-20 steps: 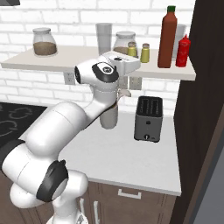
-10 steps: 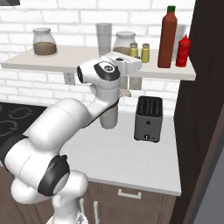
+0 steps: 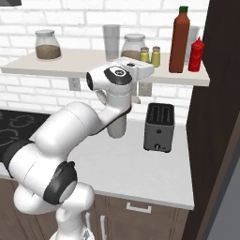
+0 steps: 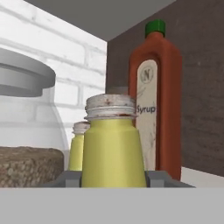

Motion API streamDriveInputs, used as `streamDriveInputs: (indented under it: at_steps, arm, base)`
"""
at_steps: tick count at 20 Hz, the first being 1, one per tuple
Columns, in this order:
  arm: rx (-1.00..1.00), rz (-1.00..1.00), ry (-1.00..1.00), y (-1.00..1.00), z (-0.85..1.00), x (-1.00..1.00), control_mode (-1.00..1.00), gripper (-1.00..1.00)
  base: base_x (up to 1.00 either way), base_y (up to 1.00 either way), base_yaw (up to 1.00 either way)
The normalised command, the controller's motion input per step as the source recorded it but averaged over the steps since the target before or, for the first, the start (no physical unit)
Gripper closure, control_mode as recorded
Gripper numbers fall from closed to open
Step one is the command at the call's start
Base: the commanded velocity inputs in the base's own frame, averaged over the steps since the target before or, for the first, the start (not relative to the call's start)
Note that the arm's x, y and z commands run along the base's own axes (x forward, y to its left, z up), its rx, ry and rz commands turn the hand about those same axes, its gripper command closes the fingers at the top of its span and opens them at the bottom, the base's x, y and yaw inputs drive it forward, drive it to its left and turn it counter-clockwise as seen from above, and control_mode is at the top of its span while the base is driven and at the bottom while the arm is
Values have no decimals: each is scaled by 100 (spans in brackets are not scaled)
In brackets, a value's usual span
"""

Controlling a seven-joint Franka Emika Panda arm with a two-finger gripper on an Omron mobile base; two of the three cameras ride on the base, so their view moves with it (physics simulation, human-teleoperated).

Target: Put the shaker and condiment bottle from the counter next to their counterparts in the cabinet.

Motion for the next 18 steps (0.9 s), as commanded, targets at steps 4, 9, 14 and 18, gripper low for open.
streamDriveInputs:
  at_steps: [4, 9, 14, 18]
  arm:
    - [0, -3, 0, -17, -1, 33, -100, 100]
    - [1, -5, 0, -29, -1, 21, -100, 100]
    - [8, -19, 0, -41, -15, 0, -100, 100]
    - [13, -27, 0, -29, -25, 0, -100, 100]
  base:
    - [0, 0, 0]
    - [0, 0, 0]
    - [0, 0, 0]
    - [0, 0, 0]
